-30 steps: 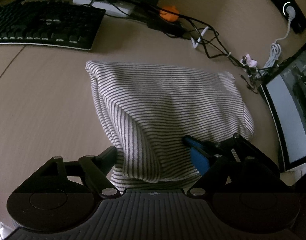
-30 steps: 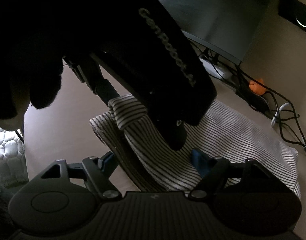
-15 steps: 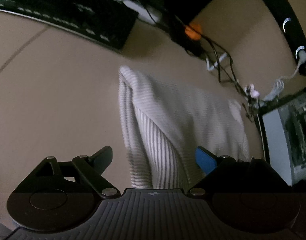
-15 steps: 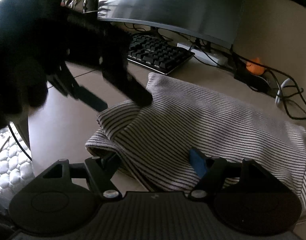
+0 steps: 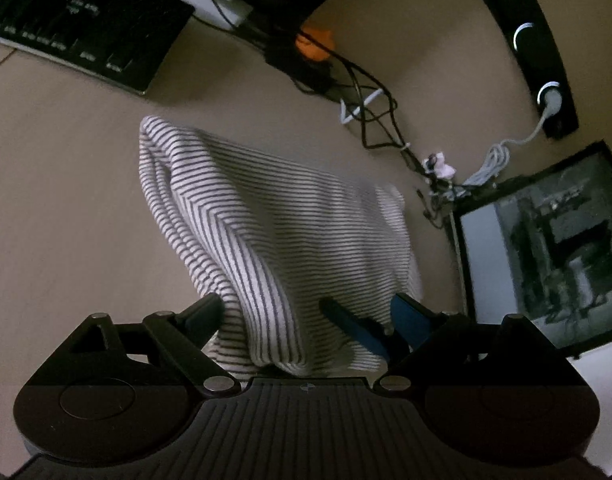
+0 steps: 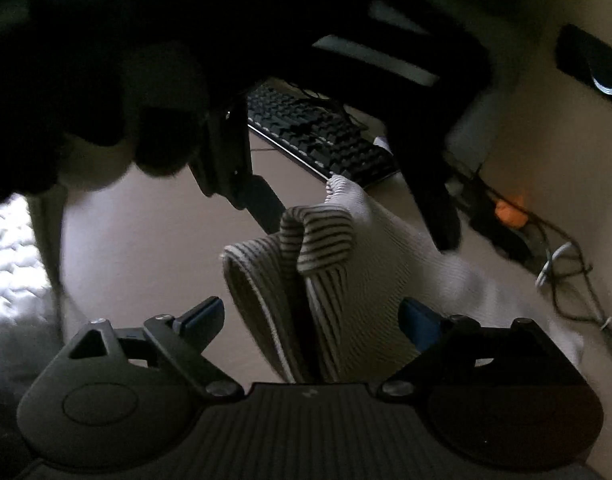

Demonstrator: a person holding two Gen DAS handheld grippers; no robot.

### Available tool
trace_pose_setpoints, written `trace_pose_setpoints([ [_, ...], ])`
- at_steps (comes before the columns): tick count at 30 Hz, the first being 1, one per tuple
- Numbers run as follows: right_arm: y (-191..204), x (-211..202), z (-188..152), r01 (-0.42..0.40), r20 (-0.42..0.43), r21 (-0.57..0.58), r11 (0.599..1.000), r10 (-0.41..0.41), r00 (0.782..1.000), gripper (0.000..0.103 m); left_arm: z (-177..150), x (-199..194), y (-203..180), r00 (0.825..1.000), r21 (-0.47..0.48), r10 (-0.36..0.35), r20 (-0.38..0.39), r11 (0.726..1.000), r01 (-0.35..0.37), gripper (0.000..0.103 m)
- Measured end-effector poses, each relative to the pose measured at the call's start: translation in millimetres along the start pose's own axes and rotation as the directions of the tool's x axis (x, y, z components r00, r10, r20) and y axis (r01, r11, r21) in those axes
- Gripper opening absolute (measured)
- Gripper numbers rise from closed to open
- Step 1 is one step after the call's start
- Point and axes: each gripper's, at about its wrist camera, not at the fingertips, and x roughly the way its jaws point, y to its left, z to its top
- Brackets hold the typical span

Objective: Fold clothes

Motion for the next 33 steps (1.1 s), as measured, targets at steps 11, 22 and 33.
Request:
trace_pose_setpoints([
  [11,-28,11,1,-0.056,-0.058,0.186,0.981,0.068,0.996,0.052,9,-3,36,0.992,-0.068,0.118,0.042,0.991,-0.115,0.096],
  [22,-20,-6,-2,0.009,-0.013,0.133,0.991,-0.007,1.0,0.074,19,31,3,1.0,-0.002,0.029,0.008,1.0,-0.029,0.089],
  [33,-2,37,2,0.264,-0.081,0.094,0.96,-0.257,0.963,0.06,28,44,-21,0.988,0.126,-0.033,-0.149,0.991,0.052,0.09],
])
